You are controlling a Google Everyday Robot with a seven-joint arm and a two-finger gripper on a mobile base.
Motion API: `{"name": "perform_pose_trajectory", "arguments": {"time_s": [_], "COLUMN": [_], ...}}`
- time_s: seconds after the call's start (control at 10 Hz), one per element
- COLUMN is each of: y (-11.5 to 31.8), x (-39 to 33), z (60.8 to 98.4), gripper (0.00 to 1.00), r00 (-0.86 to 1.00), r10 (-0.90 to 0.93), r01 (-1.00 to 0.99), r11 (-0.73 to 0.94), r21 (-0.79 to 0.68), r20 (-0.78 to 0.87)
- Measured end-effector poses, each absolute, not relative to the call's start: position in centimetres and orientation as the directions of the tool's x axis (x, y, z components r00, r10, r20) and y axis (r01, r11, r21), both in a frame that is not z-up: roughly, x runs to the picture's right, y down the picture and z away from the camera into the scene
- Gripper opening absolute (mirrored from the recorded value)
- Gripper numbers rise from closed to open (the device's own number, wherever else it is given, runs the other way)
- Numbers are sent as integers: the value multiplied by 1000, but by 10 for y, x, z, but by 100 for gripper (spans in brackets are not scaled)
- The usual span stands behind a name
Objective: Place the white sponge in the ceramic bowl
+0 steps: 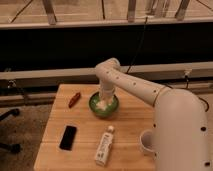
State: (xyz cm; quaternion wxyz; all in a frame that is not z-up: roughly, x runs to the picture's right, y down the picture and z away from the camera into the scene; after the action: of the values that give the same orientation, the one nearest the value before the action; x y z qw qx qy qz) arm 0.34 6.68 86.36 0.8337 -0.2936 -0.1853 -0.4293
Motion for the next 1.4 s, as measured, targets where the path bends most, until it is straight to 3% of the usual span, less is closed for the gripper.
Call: {"name": "perform_pose_trajectory", "arguments": {"time_s": [0.1,0.2,1.4], "y": [63,61,20], "x": [6,6,15], "z": [867,871,911], "gripper": [75,79,80], "r00": [568,572,614], "r10": [-604,-600,-579], "r01": [821,818,783], "r11": [466,472,529], "r21": [-330,-330,-326], "r20": [559,560,536]}}
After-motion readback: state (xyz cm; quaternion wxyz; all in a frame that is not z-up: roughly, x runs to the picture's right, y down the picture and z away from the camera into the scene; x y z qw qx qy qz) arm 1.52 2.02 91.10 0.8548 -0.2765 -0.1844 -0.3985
